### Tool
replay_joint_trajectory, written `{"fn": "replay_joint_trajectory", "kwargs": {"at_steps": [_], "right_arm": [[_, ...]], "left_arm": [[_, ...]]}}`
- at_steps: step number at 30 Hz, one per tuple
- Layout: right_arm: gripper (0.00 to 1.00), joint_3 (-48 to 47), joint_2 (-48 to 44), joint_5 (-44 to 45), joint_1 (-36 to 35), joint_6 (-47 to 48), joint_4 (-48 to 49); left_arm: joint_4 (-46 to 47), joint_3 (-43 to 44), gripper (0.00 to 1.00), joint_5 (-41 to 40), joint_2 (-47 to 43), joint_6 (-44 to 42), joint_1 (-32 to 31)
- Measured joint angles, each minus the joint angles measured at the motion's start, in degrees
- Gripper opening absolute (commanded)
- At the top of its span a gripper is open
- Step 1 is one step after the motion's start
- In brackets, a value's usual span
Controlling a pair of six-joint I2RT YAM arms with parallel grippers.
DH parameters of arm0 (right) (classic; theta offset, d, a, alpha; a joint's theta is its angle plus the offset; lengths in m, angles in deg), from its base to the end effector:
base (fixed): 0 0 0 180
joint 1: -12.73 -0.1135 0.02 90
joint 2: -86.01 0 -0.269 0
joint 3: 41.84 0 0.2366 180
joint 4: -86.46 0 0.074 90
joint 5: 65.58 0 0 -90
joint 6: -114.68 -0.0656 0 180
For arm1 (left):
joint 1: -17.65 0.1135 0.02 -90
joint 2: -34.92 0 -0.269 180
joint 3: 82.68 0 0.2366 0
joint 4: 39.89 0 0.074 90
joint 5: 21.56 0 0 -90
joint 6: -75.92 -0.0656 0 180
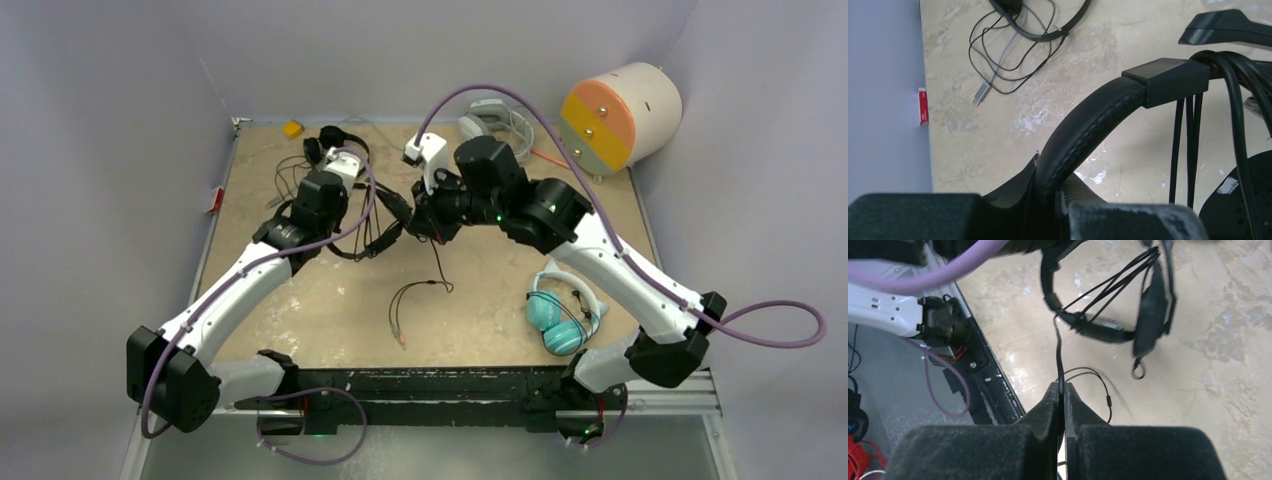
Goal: Wrap the headphones
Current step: Wrap the headphones cable around the headphones.
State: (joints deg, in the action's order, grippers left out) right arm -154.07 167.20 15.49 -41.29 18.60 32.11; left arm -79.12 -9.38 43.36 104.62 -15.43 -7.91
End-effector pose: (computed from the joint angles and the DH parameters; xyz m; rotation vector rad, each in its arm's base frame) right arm 0.1733 0.2560 0.4464 -0.9367 1.8455 0.8207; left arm 0.2567 -0.0919 0.3029 0.2580 2.1198 0.2329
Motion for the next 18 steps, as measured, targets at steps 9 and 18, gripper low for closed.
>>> {"fn": "replay_joint_trajectory", "kwargs": {"at_steps": [9,18], "right_arm": [[0.0,-5.7,6.4,-3.2,10.2,4.3,-5.3],[0.0,-7.7,11.8,-10.5,20.0,6.4,-6.9]], "left_arm": [[3.2,-5.0,0.0,1.2,-4.6,-10.9,-7.5],[2.8,-6.0,0.0,7.9,-10.0,-12.8,-8.5]]}}
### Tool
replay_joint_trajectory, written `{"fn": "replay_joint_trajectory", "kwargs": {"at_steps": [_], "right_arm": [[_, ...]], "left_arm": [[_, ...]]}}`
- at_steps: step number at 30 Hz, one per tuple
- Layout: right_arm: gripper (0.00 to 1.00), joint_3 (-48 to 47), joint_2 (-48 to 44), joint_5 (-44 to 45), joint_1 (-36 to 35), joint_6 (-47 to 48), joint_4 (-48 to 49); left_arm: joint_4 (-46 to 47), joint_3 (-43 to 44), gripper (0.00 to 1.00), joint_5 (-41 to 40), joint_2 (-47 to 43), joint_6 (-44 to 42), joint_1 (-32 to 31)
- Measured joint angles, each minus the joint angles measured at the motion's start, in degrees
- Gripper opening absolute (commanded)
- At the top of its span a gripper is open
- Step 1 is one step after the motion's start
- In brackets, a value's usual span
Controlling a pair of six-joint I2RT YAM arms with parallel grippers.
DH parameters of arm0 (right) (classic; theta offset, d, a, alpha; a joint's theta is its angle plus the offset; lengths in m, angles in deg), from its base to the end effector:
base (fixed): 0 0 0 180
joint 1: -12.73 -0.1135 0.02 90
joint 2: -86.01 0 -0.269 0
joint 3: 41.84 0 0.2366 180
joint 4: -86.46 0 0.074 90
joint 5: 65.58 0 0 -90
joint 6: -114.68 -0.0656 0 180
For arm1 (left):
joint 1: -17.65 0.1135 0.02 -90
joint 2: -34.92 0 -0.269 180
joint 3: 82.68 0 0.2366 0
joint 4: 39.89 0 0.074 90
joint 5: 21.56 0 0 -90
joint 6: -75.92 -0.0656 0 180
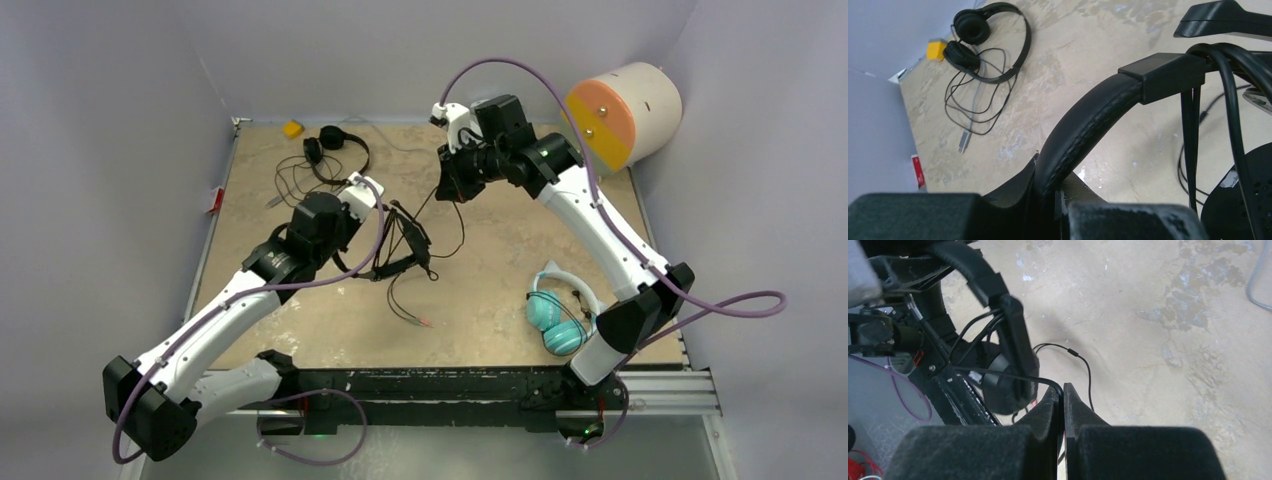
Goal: Wrap the headphones
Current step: Wrap the headphones cable around the headphones.
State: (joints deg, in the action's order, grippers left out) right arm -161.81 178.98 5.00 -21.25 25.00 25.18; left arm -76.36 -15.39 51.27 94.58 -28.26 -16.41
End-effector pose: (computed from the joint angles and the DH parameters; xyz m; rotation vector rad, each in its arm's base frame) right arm 0.2839 0.2176 0.4130 -0.8415 2.0499 0.6992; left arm 0.2083 -0.1174 0.3111 0.6685 1.9391 0.0954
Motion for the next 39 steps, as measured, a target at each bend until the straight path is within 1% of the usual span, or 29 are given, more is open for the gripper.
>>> {"fn": "replay_joint_trajectory", "kwargs": {"at_steps": [8,16,20,24,27,28,34,37,38,39], "right_arm": [[0.0,-1.4,3.5,-7.7,1.0,0.8,0.6],[0.0,-3.5,7.7,-15.4,2.2,-0.1,2.3],[0.06,-1.1,8.8,-19.7,2.9,-2.2,5.2],[0.14,5.8,8.0,-24.7,3.6,-5.4,11.5],[0.22,15.2,5.1,-26.7,4.5,-8.3,19.5],[0.25,17.5,4.3,-26.8,4.7,-9.2,21.6],[0.37,33.2,-1.8,-25.8,6.6,-13.7,40.3],[0.39,39.7,-4.0,-24.0,6.7,-15.2,49.1],[0.41,41.7,-4.6,-23.2,6.7,-15.8,52.0],[0.46,43.2,-5.0,-22.8,6.7,-16.2,54.1]], "left_arm": [[-4.2,0.4,0.0,7.7,-0.9,0.1,-1.2],[-5.8,1.3,0.0,15.8,-1.5,1.2,-1.4],[-6.8,1.7,0.0,19.0,-3.2,1.9,-1.3],[-9.1,2.6,0.0,20.6,-4.9,3.7,-1.3],[-11.7,4.4,0.0,22.0,-5.0,5.7,-1.3],[-12.8,5.1,0.0,22.7,-5.0,6.5,-1.3],[-15.9,11.0,0.0,26.4,-5.0,11.6,-1.7],[-16.8,14.4,0.0,27.3,-4.8,14.4,-1.8],[-17.0,15.5,0.0,27.4,-4.6,15.3,-1.8],[-17.4,16.9,0.0,27.3,-4.1,16.3,-1.8]]}}
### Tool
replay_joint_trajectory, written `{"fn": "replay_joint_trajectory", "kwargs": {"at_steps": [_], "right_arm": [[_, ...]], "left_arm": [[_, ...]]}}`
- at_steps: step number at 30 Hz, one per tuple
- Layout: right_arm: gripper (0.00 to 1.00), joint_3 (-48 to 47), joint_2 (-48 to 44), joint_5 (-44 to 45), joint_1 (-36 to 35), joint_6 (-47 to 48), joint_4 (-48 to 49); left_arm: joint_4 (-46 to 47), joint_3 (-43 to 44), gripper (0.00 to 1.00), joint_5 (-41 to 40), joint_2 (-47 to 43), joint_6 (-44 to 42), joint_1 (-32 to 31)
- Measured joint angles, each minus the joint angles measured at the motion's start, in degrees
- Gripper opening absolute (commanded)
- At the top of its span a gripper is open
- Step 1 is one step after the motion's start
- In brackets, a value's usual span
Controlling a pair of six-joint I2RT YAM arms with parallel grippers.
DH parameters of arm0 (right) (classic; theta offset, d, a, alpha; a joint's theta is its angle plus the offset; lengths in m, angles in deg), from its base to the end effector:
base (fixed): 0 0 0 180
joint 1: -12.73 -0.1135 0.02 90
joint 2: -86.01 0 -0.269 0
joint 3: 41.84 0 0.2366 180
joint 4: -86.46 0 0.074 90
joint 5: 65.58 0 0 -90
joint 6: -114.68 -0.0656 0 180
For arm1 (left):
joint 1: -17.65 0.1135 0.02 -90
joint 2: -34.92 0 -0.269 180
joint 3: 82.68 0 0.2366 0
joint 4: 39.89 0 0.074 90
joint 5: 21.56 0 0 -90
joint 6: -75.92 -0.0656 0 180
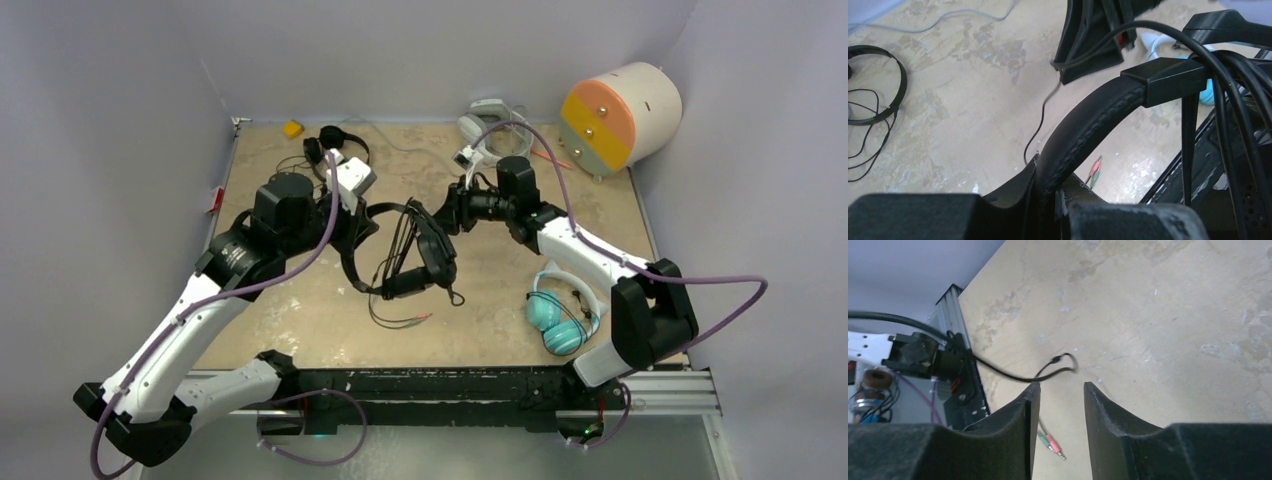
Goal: Wrap the headphones
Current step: Wrap the headphones cable around the headphones.
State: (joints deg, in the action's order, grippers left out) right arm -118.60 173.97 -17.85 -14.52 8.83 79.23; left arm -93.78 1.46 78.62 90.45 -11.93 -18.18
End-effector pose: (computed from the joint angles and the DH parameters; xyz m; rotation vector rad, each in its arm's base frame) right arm 0.2988 0.2035 0.2976 -0.7209 1.8518 1.1951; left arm 0.1560 -0.1269 0.3894 0.7056 1.9313 -0.5962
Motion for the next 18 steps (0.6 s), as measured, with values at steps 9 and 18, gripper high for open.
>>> {"fn": "replay_joint_trajectory", "kwargs": {"at_steps": [9,18], "right_arm": [[0.8,14.5,-1.9,3.4,0.0,-5.9,24.3],[0.81,24.7,-1.2,8.4,-3.7,-11.1,41.6]], "left_arm": [[-4.5,13.7,0.0,-4.9,9.5,8.3,-0.3],[-6.8,22.4,0.0,-10.7,15.5,13.9,-0.2]]}}
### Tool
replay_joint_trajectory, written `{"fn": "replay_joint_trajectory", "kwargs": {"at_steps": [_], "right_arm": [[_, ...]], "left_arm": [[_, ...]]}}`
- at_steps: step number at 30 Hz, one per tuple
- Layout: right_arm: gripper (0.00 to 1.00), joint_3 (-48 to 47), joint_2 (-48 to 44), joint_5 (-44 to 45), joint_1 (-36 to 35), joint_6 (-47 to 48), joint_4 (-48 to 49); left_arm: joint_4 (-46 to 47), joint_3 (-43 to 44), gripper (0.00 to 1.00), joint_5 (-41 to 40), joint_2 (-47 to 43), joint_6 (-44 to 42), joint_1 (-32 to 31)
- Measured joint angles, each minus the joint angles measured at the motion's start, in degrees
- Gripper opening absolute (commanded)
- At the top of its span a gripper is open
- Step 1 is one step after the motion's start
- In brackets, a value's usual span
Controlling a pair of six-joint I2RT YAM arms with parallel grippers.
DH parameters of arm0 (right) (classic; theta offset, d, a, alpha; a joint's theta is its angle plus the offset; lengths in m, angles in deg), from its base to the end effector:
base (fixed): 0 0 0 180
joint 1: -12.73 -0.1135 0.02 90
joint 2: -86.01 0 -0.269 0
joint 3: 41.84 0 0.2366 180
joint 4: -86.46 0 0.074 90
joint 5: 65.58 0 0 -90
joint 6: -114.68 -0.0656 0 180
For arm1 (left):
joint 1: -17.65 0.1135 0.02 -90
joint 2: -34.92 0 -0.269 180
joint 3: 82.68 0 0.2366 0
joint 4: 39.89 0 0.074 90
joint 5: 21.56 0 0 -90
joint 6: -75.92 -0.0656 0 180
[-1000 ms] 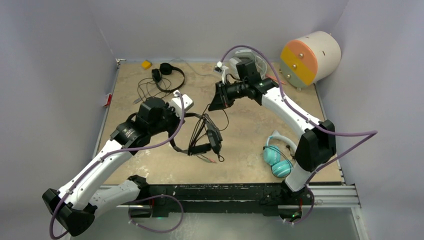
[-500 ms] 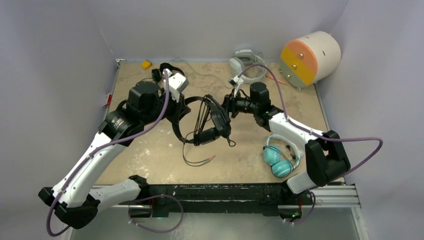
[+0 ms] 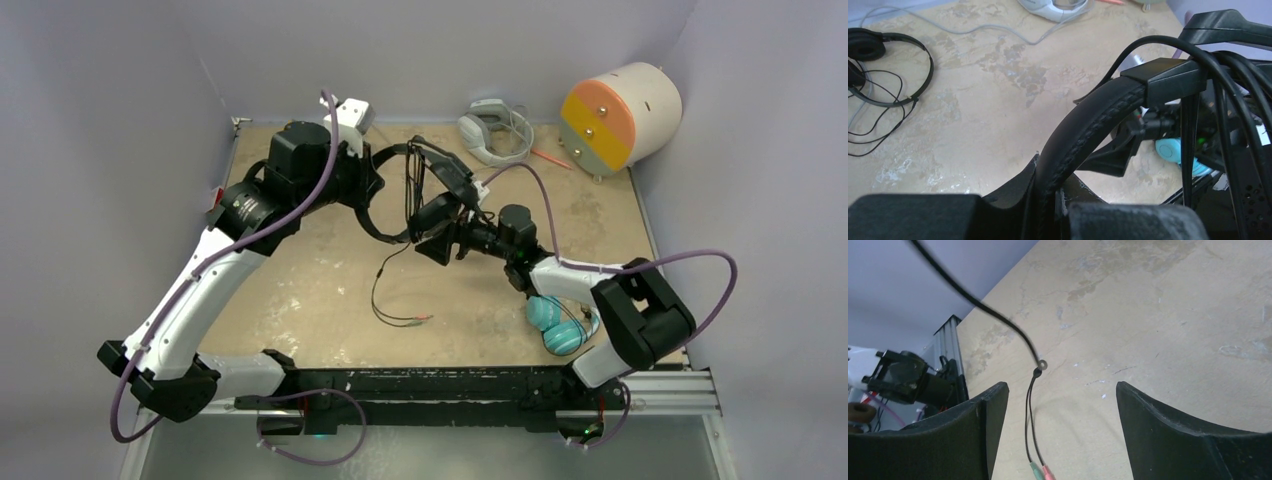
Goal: Wrap the headphones
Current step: Wrap the headphones cable around the headphones.
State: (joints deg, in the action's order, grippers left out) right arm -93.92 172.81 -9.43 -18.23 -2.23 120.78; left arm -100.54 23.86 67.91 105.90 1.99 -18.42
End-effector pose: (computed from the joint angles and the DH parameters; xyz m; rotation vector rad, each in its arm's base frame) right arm 0.2624 0.2000 0.2464 -0.5562 1.6302 1.2313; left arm 0.2034 -0.1474 0.4462 0.3509 2.0251 -0.5659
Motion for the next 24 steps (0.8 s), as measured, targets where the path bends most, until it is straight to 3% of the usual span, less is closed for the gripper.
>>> {"fn": "replay_joint_trajectory", "kwargs": {"at_steps": [4,9,15,20,24], "right_arm": [[0.8,1.0,2.3,5.7,-3.4,-1.6,2.5],[0.72,2.2,5.8,19.0,-12.0,-5.4,6.8],[0.72,2.5,16.0,28.9,-17.9,-9.6,14.6],[0.72,-1.4,20.3,33.8,-20.3,-10.5,14.8],[0.65,-4.2,23.0,35.4,-21.6,-11.3,16.8]], "left_arm": [[-0.4,2.8,0.0,-1.0,0.9,1.0,0.0],[-0.6,4.7,0.0,-2.2,1.7,1.6,0.0],[-1.8,4.7,0.0,-3.1,2.5,2.0,0.0],[-2.2,4.9,0.0,-3.8,2.7,2.0,0.0],[-2.6,5.9,0.0,-4.7,3.5,2.0,0.0]]}}
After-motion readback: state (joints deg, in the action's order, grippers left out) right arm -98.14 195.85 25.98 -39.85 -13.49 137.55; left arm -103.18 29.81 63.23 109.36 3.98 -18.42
